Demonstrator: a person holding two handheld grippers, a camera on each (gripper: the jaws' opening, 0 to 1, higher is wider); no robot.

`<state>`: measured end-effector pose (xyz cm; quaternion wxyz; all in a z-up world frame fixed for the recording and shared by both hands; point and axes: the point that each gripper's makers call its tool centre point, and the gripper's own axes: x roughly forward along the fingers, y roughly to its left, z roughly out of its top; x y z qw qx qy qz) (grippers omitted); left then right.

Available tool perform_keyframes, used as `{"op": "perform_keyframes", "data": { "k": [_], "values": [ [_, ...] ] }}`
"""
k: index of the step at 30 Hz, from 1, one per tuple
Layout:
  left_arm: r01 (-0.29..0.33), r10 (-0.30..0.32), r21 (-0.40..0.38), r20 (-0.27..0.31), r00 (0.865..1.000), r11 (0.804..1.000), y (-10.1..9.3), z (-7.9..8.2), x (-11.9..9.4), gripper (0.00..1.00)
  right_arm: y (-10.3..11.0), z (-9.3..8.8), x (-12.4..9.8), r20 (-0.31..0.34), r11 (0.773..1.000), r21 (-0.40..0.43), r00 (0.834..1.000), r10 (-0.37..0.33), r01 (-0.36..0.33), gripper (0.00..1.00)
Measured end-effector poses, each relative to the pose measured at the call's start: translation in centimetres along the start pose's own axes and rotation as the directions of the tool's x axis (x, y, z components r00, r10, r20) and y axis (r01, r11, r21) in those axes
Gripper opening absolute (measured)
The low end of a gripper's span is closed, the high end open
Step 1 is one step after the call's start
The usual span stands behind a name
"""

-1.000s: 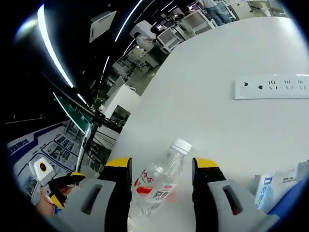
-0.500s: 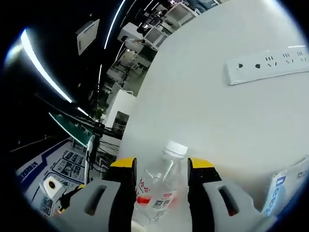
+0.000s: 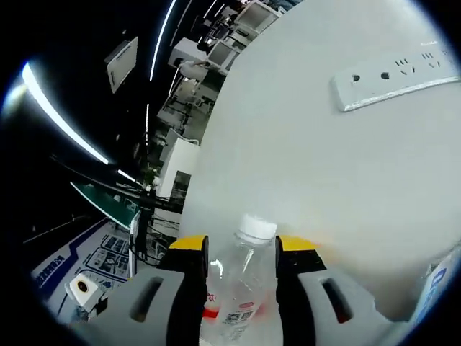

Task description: Arrange the tabletop items into an orderly group along one side of the table until the central work area is clear of visible clutter.

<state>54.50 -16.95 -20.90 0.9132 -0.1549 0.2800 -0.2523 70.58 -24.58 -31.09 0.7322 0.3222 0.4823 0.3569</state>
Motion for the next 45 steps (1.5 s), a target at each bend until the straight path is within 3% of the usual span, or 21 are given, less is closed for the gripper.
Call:
{"op": "perform_keyframes", "data": {
  "k": [19, 31, 45],
  "values": [
    [0.016, -0.016, -0.013, -0.011, 1.0, 1.0, 0.9, -0.6, 1.0, 0.68, -1.0, 0.7, 0.6, 0.037, 0.998, 0.056, 0.999, -0.01, 0.008, 0.21],
    [0.025, -0.025, 0.001, -0.012, 1.0, 1.0, 1.5, -0.2, 1.4, 0.67, 0.6, 0.7, 0.4, 0.053, 1.0, -0.021, 0.999, 0.007, -0.006, 0.2],
    [0.105, -0.105, -0.004, -0.038, 0.994, 0.995, 2.2, -0.1, 5.6, 0.66, 3.5, 0.5, -0.4, 0.075, 0.982, -0.187, 0.996, 0.049, -0.034, 0.19]
  ]
}}
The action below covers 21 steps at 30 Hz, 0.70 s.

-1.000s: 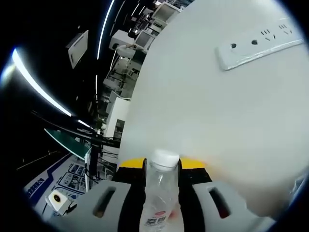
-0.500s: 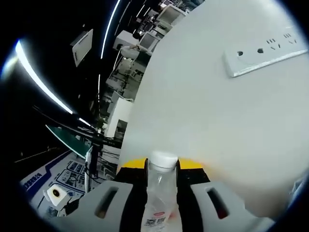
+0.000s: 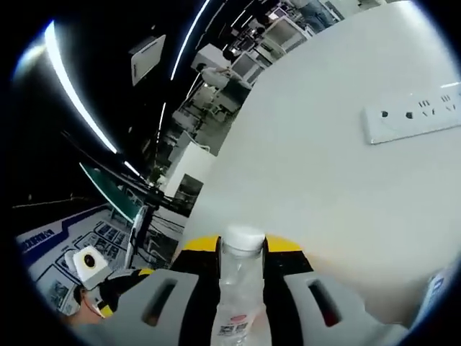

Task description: Arrange the tabletop items into an orderly group along one side of the table until the central work area is clear of visible clutter.

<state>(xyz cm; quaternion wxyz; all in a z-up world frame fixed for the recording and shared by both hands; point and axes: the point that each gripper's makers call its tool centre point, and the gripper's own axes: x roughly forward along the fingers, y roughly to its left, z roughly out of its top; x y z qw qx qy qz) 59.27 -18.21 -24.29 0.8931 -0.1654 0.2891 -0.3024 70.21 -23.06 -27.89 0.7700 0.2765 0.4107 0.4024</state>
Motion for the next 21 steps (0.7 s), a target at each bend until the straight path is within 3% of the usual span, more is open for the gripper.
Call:
{"op": "perform_keyframes", "data": {
  "k": [13, 21],
  "values": [
    [0.119, -0.118, 0.015, -0.065, 0.991, 0.993, 0.1, -0.9, 4.6, 0.64, 2.0, 0.5, -0.7, 0.03, 0.991, -0.129, 0.999, 0.028, -0.024, 0.19],
    [0.233, -0.236, -0.034, -0.115, 0.965, 0.972, -0.7, -1.9, 6.6, 0.61, 3.7, 0.4, -1.1, 0.034, 0.975, -0.221, 0.998, 0.048, -0.04, 0.19]
  ]
}}
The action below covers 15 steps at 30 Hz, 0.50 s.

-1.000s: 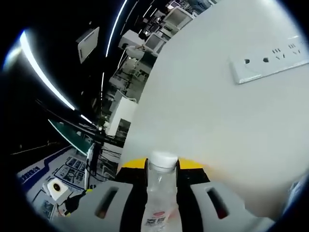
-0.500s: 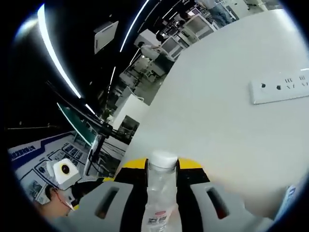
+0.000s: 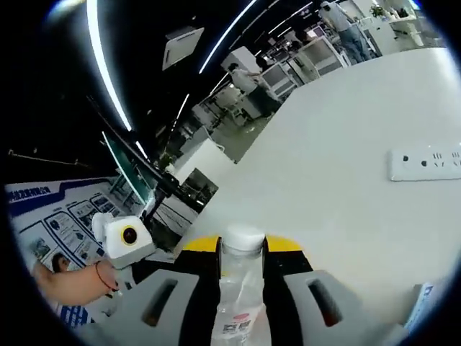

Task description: Arrange the tabletop items into an orderly group along one side of the table until the central work area is clear of visible clutter.

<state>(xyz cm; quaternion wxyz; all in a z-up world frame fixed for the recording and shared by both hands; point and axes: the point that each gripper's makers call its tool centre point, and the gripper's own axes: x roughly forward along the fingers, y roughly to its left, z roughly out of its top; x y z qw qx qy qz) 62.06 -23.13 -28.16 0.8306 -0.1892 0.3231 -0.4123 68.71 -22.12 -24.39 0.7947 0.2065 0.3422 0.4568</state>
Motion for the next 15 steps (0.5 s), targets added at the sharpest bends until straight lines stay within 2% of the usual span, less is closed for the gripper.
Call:
{"op": "perform_keyframes", "data": {
  "k": [4, 9, 15],
  "values": [
    [0.022, -0.021, 0.014, -0.051, 0.998, 1.0, 0.2, -1.0, 0.8, 0.54, 1.0, 0.1, -0.3, 0.003, 0.998, -0.065, 1.0, 0.014, -0.014, 0.19],
    [0.07, -0.067, 0.038, -0.072, 0.995, 0.997, -0.8, -1.2, 0.9, 0.44, 1.6, 0.0, -0.7, -0.002, 0.995, -0.096, 1.0, 0.013, -0.013, 0.19],
    [0.087, -0.081, 0.079, -0.079, 0.994, 0.993, -1.5, -1.3, 0.8, 0.42, 2.2, -0.2, -1.4, 0.001, 0.993, -0.12, 1.0, 0.006, -0.006, 0.19]
  ]
}}
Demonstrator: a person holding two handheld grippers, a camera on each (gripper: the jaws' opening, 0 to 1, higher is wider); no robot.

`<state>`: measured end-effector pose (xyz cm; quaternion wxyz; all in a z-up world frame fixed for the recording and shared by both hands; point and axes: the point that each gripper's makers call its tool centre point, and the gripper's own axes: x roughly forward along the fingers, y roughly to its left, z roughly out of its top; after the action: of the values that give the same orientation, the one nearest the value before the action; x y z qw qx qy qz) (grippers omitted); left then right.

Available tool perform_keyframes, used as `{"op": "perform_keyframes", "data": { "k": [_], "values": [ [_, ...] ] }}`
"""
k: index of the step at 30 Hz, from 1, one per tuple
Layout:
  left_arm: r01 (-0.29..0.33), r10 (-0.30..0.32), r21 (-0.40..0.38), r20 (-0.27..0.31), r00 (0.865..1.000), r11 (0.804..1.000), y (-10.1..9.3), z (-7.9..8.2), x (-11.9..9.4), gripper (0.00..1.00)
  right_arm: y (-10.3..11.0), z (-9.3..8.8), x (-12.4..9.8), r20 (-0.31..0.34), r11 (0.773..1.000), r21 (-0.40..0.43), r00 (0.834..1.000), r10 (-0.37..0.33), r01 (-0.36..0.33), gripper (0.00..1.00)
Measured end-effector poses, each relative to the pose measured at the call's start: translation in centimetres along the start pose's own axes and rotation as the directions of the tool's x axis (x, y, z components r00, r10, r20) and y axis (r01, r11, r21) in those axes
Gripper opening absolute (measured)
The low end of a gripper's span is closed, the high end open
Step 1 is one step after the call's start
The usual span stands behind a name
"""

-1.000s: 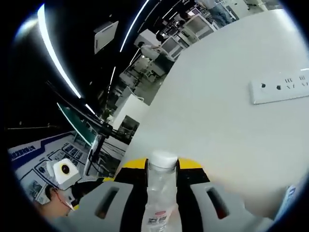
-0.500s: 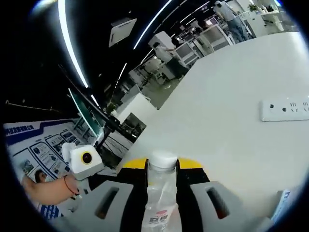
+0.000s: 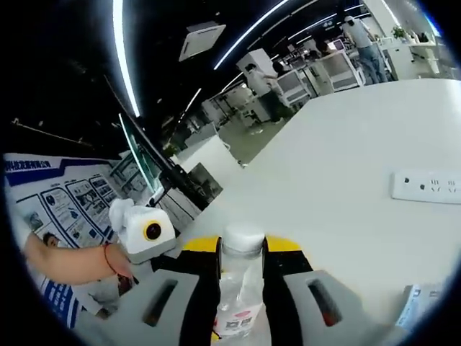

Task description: Arrange the tabletop items into an orderly group along one side of the table until the central work area is clear of visible clutter.

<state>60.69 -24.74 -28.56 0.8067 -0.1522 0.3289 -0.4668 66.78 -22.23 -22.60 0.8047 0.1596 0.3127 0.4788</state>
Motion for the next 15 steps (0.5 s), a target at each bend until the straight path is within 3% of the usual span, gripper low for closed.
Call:
{"op": "perform_keyframes", "data": {
  "k": [9, 15],
  "values": [
    [-0.005, 0.005, 0.061, -0.005, 1.0, 0.998, -0.7, 0.4, 0.2, 0.41, 1.6, 0.4, -1.1, 0.003, 0.995, -0.1, 1.0, -0.016, 0.016, 0.19],
    [0.001, -0.001, 0.095, 0.01, 1.0, 0.995, -1.5, 1.5, 0.6, 0.4, 2.3, 1.3, -2.2, 0.031, 0.986, -0.165, 0.999, -0.026, 0.031, 0.19]
  ]
}}
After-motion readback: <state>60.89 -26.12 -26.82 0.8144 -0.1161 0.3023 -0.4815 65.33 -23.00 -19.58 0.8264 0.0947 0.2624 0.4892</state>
